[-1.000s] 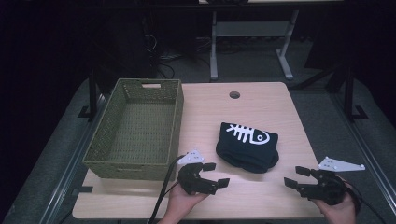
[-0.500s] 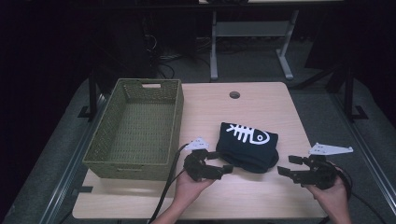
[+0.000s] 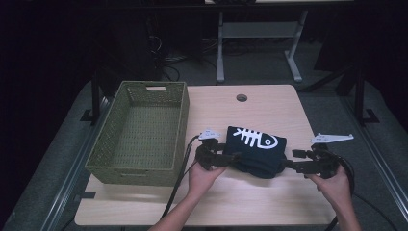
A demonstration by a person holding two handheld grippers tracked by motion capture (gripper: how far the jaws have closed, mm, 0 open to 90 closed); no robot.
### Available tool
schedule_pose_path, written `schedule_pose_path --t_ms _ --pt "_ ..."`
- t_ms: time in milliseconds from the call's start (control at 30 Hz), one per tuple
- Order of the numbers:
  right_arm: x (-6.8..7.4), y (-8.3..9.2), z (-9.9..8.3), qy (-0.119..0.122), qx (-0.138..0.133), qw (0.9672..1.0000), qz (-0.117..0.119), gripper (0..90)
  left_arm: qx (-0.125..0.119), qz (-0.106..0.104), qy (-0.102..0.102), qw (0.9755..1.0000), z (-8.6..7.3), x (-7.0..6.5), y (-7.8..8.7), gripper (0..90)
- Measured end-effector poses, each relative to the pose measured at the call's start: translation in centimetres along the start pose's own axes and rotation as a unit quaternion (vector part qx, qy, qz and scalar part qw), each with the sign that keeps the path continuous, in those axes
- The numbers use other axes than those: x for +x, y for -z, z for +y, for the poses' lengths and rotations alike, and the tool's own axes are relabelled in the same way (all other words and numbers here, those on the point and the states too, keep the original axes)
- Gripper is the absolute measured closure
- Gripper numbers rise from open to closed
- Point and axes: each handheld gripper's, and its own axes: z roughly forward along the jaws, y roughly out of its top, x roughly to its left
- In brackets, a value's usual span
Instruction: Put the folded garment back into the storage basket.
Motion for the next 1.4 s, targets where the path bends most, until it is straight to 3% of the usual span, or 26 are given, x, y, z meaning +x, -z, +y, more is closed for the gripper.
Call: schedule_pose_path --t_ms 267,367,467,567,800,1067,1200,1400 --pt "-1.8 -1.7 1.1 -0.026 0.012 0.9995 -0.008 25.4 0.026 0.029 0.025 0.9989 0.5 2.0 -2.4 20.0" --pt "-2.9 -2.7 1.1 -0.048 0.021 0.9986 -0.005 25.5 0.036 0.025 0.048 0.9979 0.4 2.9 -3.1 20.1" --pt "-3.9 -3.7 0.9 -0.077 0.032 0.9965 0.004 25.5 0.045 0.024 0.059 0.9969 0.1 3.3 -3.7 21.0" --pt "-4.3 -4.6 0.7 -0.089 0.045 0.995 0.007 25.9 0.05 0.02 0.063 0.9966 0.1 3.5 -4.0 22.4" --pt "-4.5 -6.4 0.6 -0.099 0.067 0.9928 -0.002 28.9 0.06 0.019 0.065 0.9959 -0.1 3.7 -4.6 25.9" --pt "-4.2 -6.7 0.5 -0.093 0.069 0.993 -0.023 35.9 0.064 0.006 0.067 0.9957 -0.3 3.5 -4.7 32.4" --pt "-4.0 -6.7 0.5 -0.098 0.069 0.9923 -0.033 43.8 0.063 -0.006 0.069 0.9956 -0.6 3.4 -4.7 38.8" --pt "-3.2 -7.1 0.6 -0.089 0.078 0.992 -0.045 58.7 0.06 -0.039 0.095 0.9929 -1.2 3.4 -4.7 51.9"
